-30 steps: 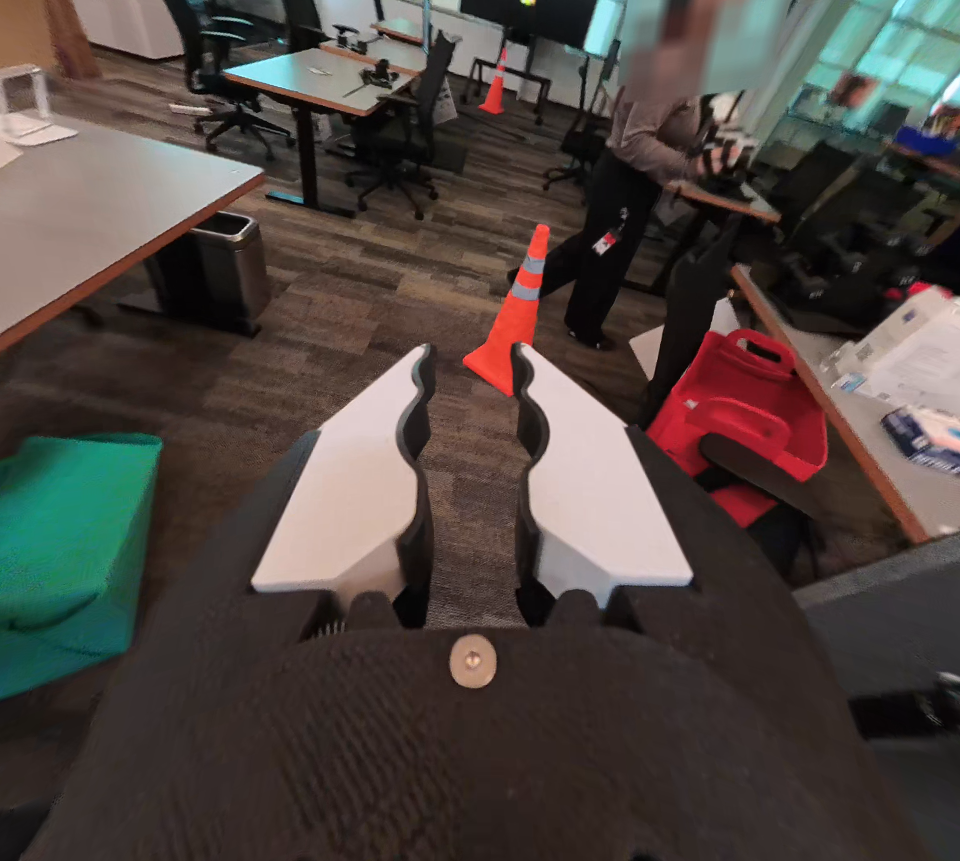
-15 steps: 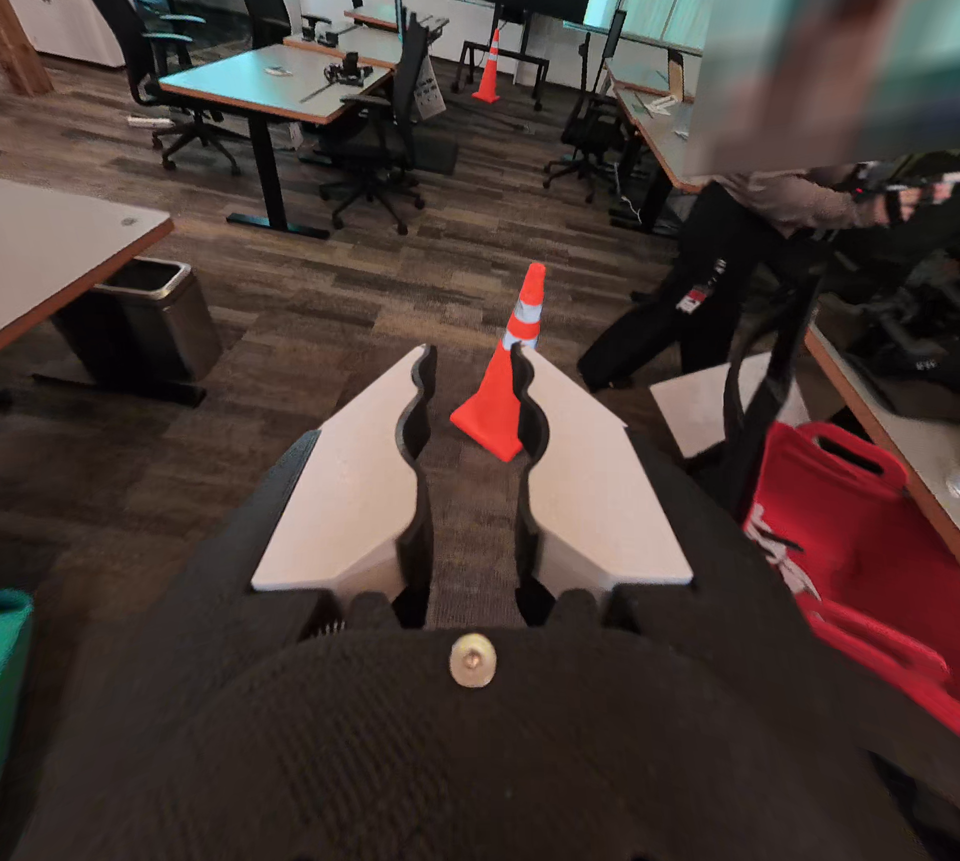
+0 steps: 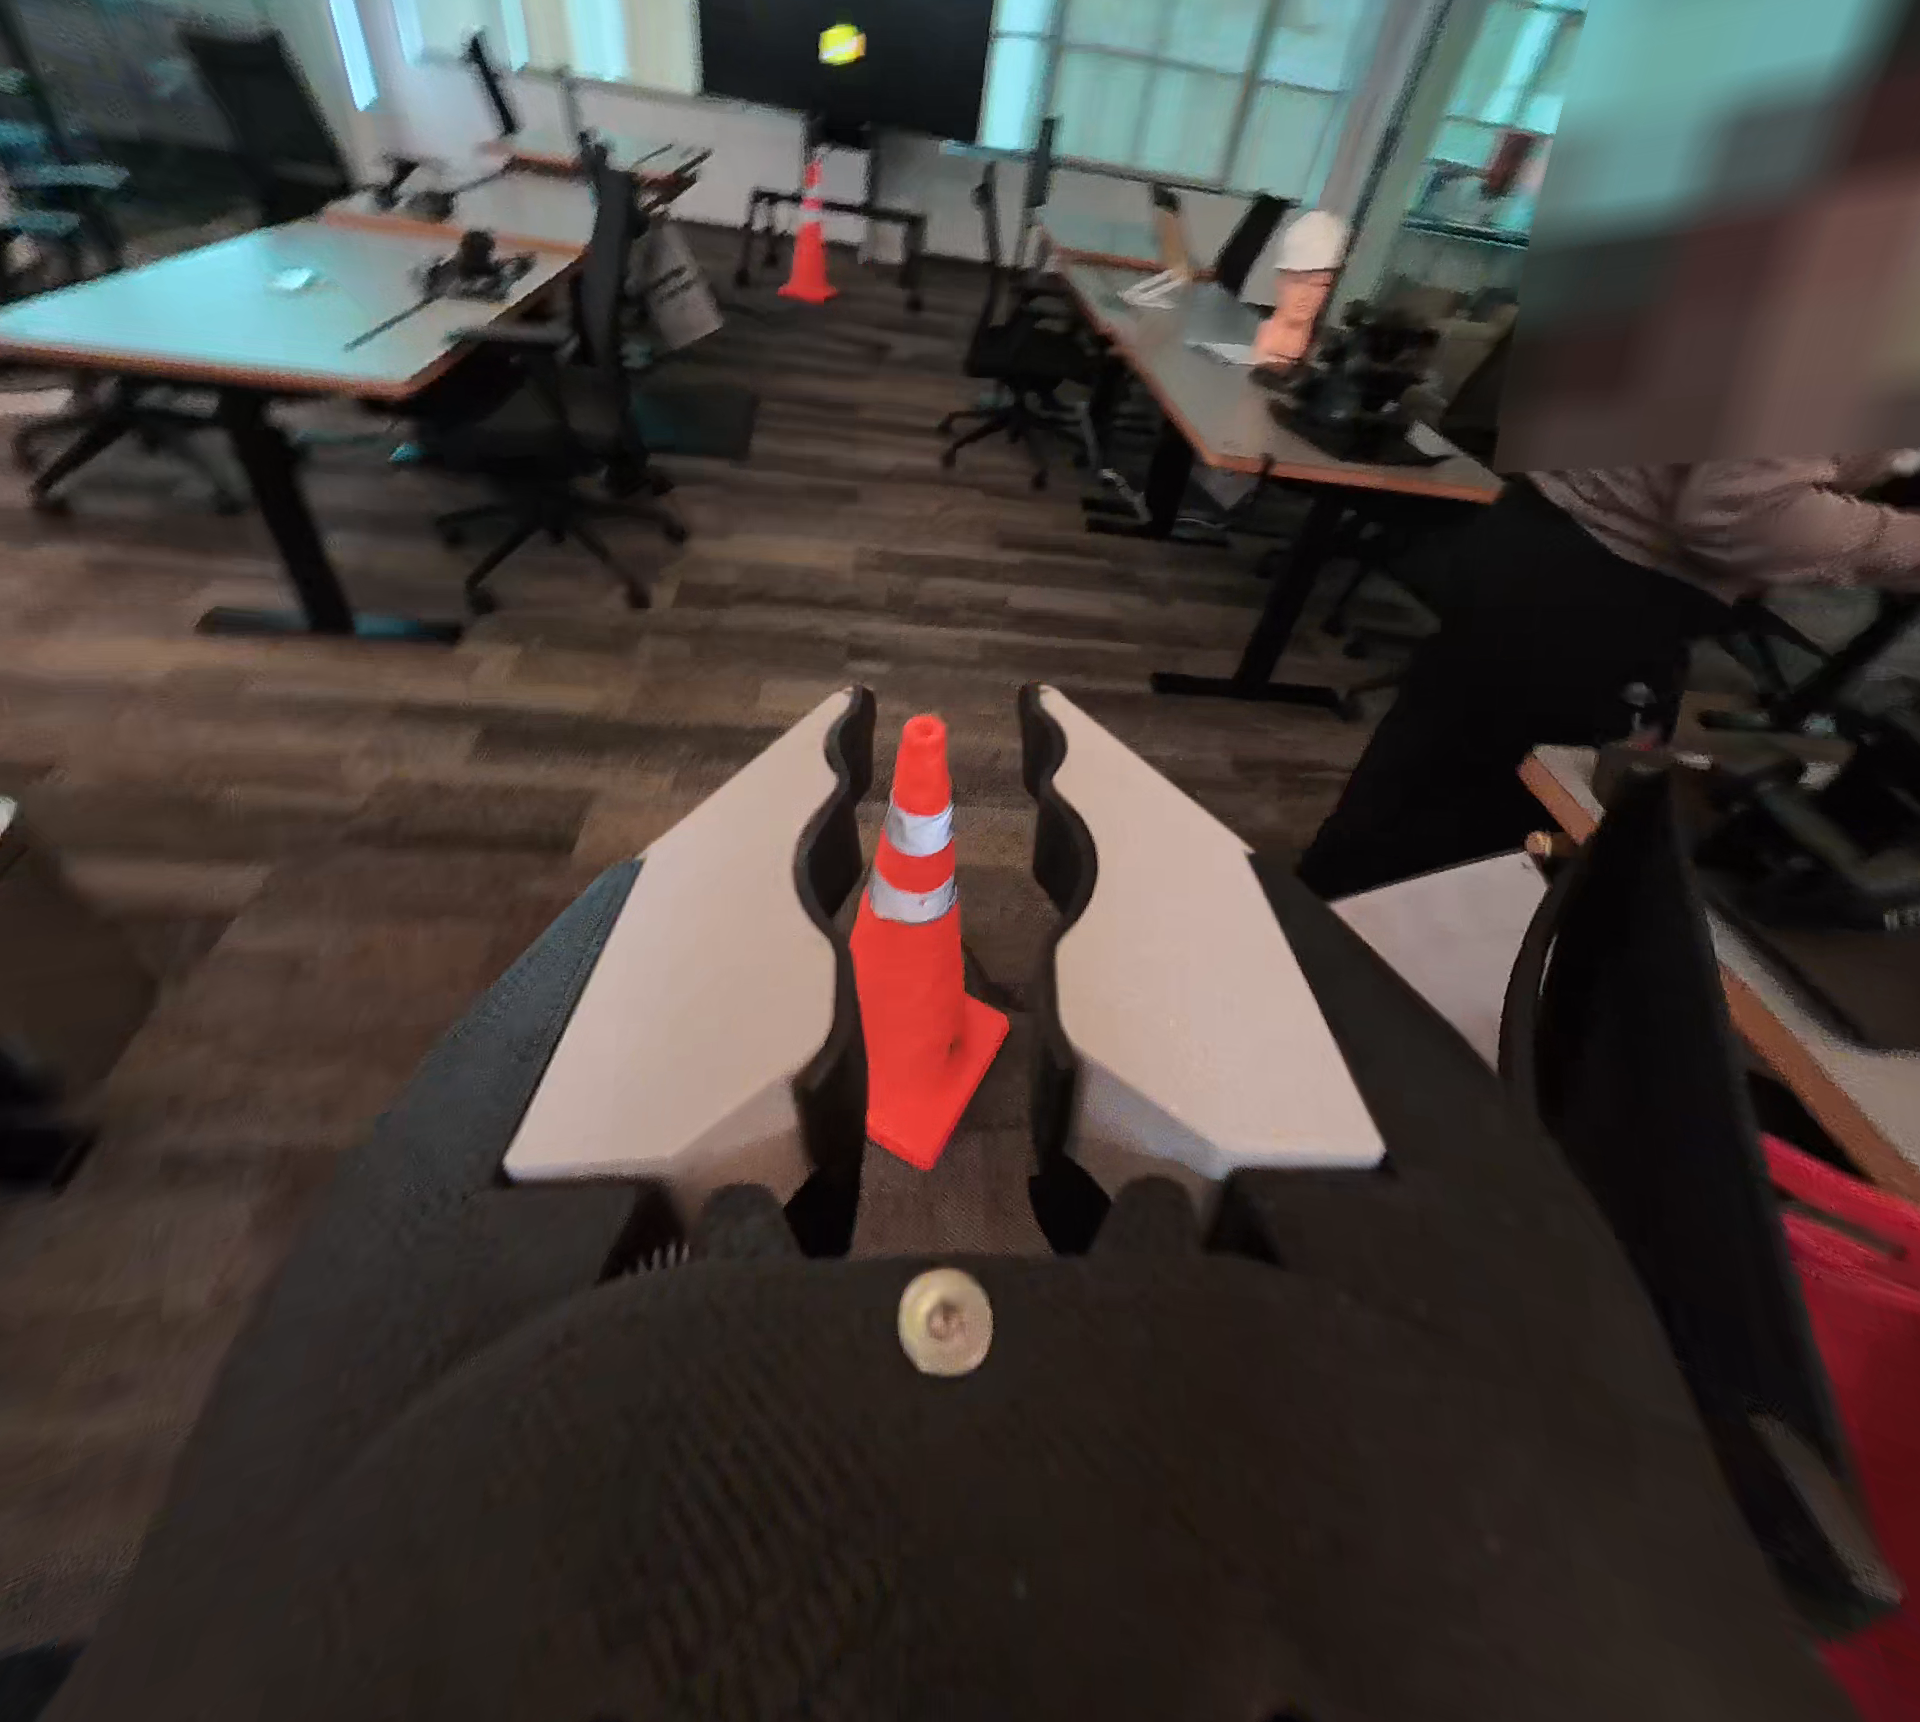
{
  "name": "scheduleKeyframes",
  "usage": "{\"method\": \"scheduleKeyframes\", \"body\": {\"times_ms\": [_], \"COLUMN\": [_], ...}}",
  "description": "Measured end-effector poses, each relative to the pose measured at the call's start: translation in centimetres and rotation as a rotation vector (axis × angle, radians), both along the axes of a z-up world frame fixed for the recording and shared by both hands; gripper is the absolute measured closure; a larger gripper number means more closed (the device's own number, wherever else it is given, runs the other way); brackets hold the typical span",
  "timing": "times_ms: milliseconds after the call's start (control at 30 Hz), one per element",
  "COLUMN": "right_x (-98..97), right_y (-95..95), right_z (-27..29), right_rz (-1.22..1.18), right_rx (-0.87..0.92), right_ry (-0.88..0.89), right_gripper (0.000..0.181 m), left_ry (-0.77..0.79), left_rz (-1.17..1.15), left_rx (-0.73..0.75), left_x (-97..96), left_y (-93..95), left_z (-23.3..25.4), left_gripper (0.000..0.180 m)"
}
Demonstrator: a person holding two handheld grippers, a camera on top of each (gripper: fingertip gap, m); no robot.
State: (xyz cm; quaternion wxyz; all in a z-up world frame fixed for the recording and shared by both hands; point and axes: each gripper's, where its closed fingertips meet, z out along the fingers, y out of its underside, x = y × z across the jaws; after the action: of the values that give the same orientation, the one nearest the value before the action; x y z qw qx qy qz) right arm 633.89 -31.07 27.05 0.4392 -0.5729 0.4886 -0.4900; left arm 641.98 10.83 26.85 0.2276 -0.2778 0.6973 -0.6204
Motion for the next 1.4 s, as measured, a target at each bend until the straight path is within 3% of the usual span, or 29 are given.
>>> {"method": "scheduleKeyframes", "body": {"times_ms": [67,200,267,467,700,833,933,1133,1400], "right_x": [1.0,-1.7,-4.2,-11.9,-13.0,-10.8,-9.4,-6.7,-4.2], "right_y": [-1.0,-7.9,-11.8,-24.5,-39.0,-46.2,-51.4,-60.8,-68.6], "right_z": [0.1,2.8,3.2,0.1,-3.9,-6.9,-9.2,-15.1,-23.2], "right_rz": [-0.049,-0.338,-0.448,-0.709,-0.699,-0.684,-0.711,-0.85,-1.116], "right_rx": [0.085,-0.002,0.041,0.038,0.116,0.067,0.088,0.15,0.279], "right_ry": [-0.039,-0.142,-0.166,-0.095,-0.033,0.056,0.088,0.159,0.21], "right_gripper": [0.153,0.157,0.157,0.148,0.132,0.126,0.126,0.126,0.125], "left_ry": [0.04,0.054,0.039,0.037,-0.008,0.083,0.064,-0.124,0.004], "left_rz": [-0.12,-0.37,-0.506,-0.884,-1.198,-1.345,-1.407,-1.594,-1.736], "left_rx": [0.009,0.01,-0.009,-0.055,0.049,0.061,0.169,0.44,0.502], "left_x": [4.9,11.0,12.2,9.5,2.6,-0.1,-1.0,-0.2,1.9], "left_y": [-3.5,-12.9,-18.5,-37.8,-61.3,-73.8,-82.1,-94.9,-107.5], "left_z": [-0.2,1.6,2.8,4.4,3.2,2.6,-0.3,-10.1,-21.3], "left_gripper": [0.114,0.114,0.113,0.113,0.108,0.101,0.1,0.104,0.104]}}
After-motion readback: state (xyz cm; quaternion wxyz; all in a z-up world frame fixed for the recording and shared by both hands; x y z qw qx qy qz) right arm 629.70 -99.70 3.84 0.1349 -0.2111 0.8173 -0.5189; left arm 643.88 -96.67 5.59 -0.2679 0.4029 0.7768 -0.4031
